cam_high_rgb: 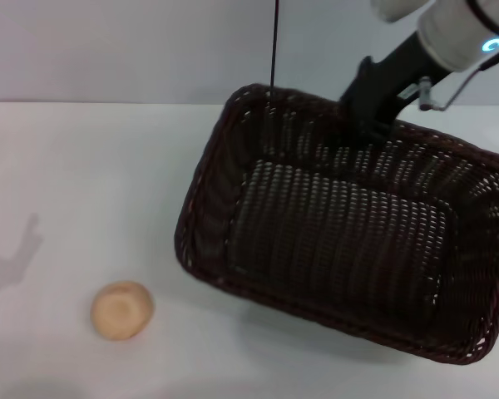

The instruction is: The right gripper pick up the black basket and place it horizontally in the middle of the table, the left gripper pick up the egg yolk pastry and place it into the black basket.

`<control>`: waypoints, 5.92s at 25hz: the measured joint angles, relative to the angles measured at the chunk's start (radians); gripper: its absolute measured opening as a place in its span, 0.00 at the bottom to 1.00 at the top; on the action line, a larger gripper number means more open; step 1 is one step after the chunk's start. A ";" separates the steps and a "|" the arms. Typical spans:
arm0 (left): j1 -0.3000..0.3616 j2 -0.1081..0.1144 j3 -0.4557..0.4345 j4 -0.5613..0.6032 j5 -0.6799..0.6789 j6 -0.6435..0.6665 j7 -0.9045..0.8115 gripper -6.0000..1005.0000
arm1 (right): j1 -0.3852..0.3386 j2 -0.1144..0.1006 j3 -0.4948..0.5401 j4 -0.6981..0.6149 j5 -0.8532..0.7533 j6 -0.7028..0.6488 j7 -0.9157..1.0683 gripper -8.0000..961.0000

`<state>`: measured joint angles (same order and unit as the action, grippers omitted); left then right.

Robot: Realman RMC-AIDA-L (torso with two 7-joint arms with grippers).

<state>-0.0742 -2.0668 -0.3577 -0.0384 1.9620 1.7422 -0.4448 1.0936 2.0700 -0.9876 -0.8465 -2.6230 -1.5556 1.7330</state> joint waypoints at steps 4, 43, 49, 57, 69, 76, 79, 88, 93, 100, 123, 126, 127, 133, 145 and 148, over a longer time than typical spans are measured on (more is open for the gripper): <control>0.024 -0.001 0.000 -0.010 0.000 0.008 0.000 0.86 | 0.009 0.010 -0.079 0.021 0.035 0.042 -0.040 0.18; 0.034 0.006 0.041 0.007 0.013 -0.057 -0.099 0.86 | -0.296 0.015 -0.377 -0.230 0.374 0.265 -0.099 0.79; -0.013 0.010 0.218 0.170 0.042 -0.052 -0.263 0.86 | -0.565 0.009 -0.347 -0.518 0.695 0.333 -0.081 0.83; -0.032 0.010 0.447 0.320 0.042 -0.001 -0.282 0.86 | -0.967 0.014 -0.310 -0.564 1.368 0.374 -0.340 0.83; -0.033 0.003 0.642 0.346 0.096 0.003 -0.288 0.86 | -1.061 0.009 -0.127 0.061 1.928 -0.022 -0.687 0.82; -0.077 -0.001 0.648 0.264 0.114 -0.097 -0.211 0.86 | -1.040 0.007 -0.081 0.202 1.960 -0.111 -0.713 0.82; -0.087 -0.002 0.645 0.261 0.114 -0.125 -0.201 0.86 | -1.040 0.007 -0.079 0.213 1.961 -0.119 -0.713 0.82; -0.085 0.002 0.643 0.268 0.114 -0.190 -0.201 0.83 | -1.027 0.007 -0.049 0.290 1.962 -0.121 -0.712 0.82; -0.064 0.006 0.639 0.303 0.112 -0.187 -0.199 0.82 | -1.024 0.006 -0.041 0.320 1.963 -0.122 -0.712 0.83; -0.055 0.007 0.614 0.307 0.106 -0.148 -0.201 0.35 | -1.022 0.009 0.017 0.386 1.963 -0.124 -0.719 0.83; -0.316 -0.003 0.469 0.022 0.118 0.049 -0.048 0.16 | -0.977 0.011 0.166 0.661 1.998 -0.246 -0.779 0.83; -0.361 -0.004 0.484 -0.055 0.118 -0.027 -0.041 0.14 | -0.977 0.010 0.166 0.671 1.999 -0.246 -0.780 0.83; -0.371 -0.005 0.486 -0.070 0.118 -0.051 -0.040 0.13 | -0.977 0.010 0.166 0.676 1.999 -0.246 -0.783 0.83; -0.356 0.002 0.486 -0.067 0.112 -0.106 -0.034 0.35 | -0.965 0.011 0.166 0.703 1.998 -0.260 -0.867 0.82; -0.139 0.003 0.064 -0.013 0.108 -0.092 -0.031 0.68 | -0.898 0.013 0.230 0.782 2.013 -0.289 -1.037 0.82; -0.117 0.004 0.002 -0.009 0.108 -0.091 -0.025 0.77 | -0.889 0.013 0.230 0.793 2.012 -0.290 -1.050 0.82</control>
<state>-0.1915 -2.0633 -0.3562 -0.0478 2.0705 1.6511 -0.4697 0.2046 2.0832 -0.7577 -0.0534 -0.6111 -1.8452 0.6831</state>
